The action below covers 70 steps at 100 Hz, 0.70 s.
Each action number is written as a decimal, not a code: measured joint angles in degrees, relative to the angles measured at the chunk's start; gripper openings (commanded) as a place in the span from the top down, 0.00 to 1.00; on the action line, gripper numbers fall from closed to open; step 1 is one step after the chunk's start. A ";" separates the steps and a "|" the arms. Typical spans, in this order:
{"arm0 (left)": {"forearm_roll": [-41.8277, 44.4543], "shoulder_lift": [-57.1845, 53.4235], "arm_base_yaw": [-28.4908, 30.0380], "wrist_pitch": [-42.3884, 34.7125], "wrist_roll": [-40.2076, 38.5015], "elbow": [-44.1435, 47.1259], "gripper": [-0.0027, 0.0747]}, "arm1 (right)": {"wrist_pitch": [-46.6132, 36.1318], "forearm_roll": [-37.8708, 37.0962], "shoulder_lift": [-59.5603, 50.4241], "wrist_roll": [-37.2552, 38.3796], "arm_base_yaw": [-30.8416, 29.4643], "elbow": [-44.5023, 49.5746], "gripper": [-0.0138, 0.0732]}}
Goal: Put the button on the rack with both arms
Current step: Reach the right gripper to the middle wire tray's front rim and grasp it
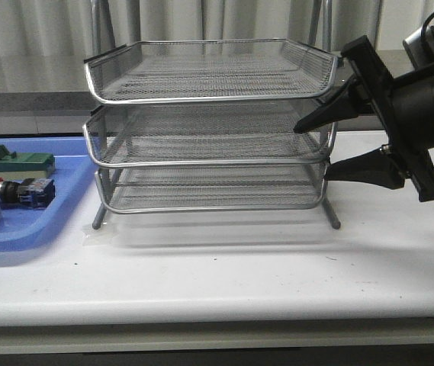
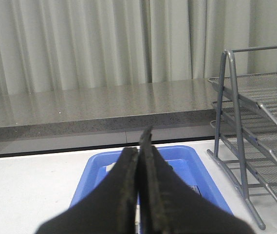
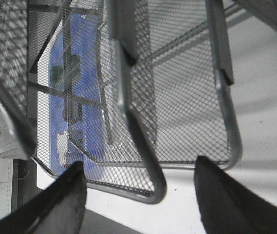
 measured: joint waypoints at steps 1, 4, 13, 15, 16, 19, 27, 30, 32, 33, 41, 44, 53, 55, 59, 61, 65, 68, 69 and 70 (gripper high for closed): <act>0.00 0.00 0.00 0.00 0.00 0.00 0.99 | 0.00 0.00 0.00 0.00 0.00 -0.01 0.28; 0.00 0.00 0.00 0.00 0.00 0.00 0.99 | 0.00 0.00 0.00 0.00 0.00 -0.26 0.28; 0.00 0.00 0.00 0.00 0.00 0.00 0.99 | 0.00 0.10 0.00 0.00 0.00 -0.65 0.28; 0.00 0.00 0.00 0.00 0.00 0.00 0.99 | 0.00 0.10 0.00 0.00 0.00 -0.65 0.28; 0.00 0.00 0.00 0.00 0.00 0.00 0.99 | 0.00 0.10 0.00 0.00 0.00 -0.77 0.28; 0.00 0.00 0.00 0.00 0.00 0.00 0.99 | 0.00 0.10 0.00 0.00 0.00 -0.77 0.29; 0.00 0.00 0.00 0.00 0.00 0.00 0.99 | 0.00 0.10 0.00 0.00 0.00 -0.85 0.34; 0.00 0.00 0.00 0.00 0.00 0.00 0.99 | 0.00 0.10 0.00 0.00 0.00 -0.85 0.37; 0.00 0.00 0.00 0.00 0.00 0.00 0.99 | 0.00 0.10 0.00 0.00 0.00 -0.85 0.39; 0.00 0.00 0.00 0.00 0.00 0.00 0.99 | 0.00 0.10 0.00 0.00 0.00 -0.85 0.39; 0.00 0.00 0.00 0.00 0.00 0.00 0.99 | 0.00 0.10 0.00 0.00 0.00 -0.85 0.47; 0.00 0.00 0.00 0.00 0.00 0.00 0.99 | 0.00 0.10 0.00 0.00 0.00 -0.85 0.50; 0.00 0.00 0.00 0.00 0.00 0.00 0.99 | 0.00 0.10 0.00 0.00 0.00 -0.85 0.58; 0.00 0.00 0.00 0.00 0.00 0.00 0.99 | 0.00 0.10 0.00 0.00 0.00 -0.85 0.61; 0.00 0.00 0.00 0.00 0.00 0.00 0.99 | 0.00 0.10 0.00 0.00 0.00 -0.85 0.65; 0.00 0.00 0.00 0.00 0.00 0.00 0.99 | 0.00 -0.03 0.00 0.00 0.00 -0.85 0.68; 0.00 0.00 0.00 0.00 0.00 0.00 0.99 | -0.11 -0.18 0.02 -0.12 0.00 -0.85 0.74; 0.00 0.00 0.00 0.00 0.00 0.00 0.99 | -0.37 -0.31 0.13 -0.12 0.00 -0.85 0.77; 0.00 0.00 0.00 0.00 0.00 0.00 0.99 | -0.38 -0.31 0.13 -0.12 0.00 -0.85 0.79; 0.00 0.00 0.00 0.00 0.00 0.00 0.99 | -0.38 -0.43 0.25 -0.22 0.00 -0.85 0.80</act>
